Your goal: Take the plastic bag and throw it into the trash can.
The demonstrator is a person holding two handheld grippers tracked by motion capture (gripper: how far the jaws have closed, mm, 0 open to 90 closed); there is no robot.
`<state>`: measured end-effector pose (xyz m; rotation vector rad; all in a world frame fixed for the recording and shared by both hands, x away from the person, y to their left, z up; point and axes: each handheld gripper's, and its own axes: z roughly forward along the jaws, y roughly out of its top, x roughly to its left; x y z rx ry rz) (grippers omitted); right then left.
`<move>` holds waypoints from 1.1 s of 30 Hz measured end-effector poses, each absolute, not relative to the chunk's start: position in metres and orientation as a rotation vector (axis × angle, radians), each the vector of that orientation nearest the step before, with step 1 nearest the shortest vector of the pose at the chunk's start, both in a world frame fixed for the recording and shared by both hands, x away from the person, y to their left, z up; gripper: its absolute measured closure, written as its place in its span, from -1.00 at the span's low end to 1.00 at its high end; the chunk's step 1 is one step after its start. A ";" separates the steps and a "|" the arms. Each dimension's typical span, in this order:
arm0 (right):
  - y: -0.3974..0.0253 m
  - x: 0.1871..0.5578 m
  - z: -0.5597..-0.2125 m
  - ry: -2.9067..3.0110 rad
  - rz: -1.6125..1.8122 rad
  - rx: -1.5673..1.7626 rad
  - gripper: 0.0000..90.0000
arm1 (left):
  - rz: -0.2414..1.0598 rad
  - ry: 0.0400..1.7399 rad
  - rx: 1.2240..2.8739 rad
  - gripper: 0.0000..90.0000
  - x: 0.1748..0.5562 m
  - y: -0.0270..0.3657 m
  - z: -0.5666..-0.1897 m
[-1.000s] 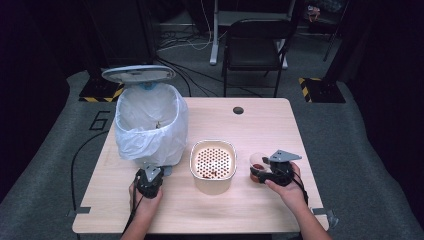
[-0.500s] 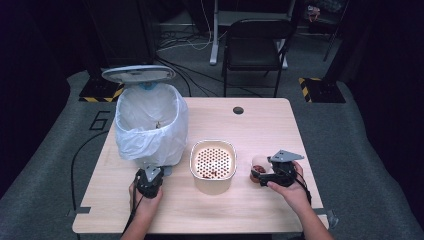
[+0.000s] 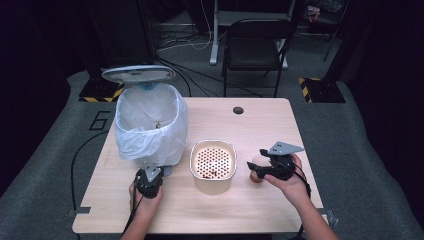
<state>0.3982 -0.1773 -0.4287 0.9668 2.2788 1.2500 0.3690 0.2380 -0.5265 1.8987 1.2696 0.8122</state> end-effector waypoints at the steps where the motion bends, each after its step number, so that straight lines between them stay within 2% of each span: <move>1: -0.177 0.398 -0.429 2.279 1.250 0.967 -0.28 | 0.812 1.270 1.899 1.00 0.369 0.238 -0.527; 4: -0.161 0.410 -0.418 2.292 1.317 0.986 0.07 | 0.811 1.271 1.895 1.00 0.369 0.238 -0.527; 10: -0.140 0.422 -0.408 2.307 1.321 0.979 0.12 | 0.809 1.271 1.894 1.00 0.369 0.238 -0.527; 15: -0.121 0.434 -0.410 2.364 1.284 0.981 0.30 | 0.809 1.272 1.893 1.00 0.369 0.238 -0.527; 23: -0.110 0.448 -0.417 2.386 1.259 1.012 0.41 | 0.809 1.271 1.894 1.00 0.369 0.238 -0.527; 26: -0.107 0.452 -0.421 2.406 1.244 1.040 0.47 | 0.808 1.271 1.893 1.00 0.369 0.238 -0.527; 27: -0.105 0.453 -0.422 2.416 1.254 1.070 0.55 | 0.801 1.273 1.888 1.00 0.369 0.238 -0.527; 33: -0.104 0.452 -0.421 2.413 1.230 1.083 0.57 | 0.810 1.270 1.893 1.00 0.369 0.238 -0.527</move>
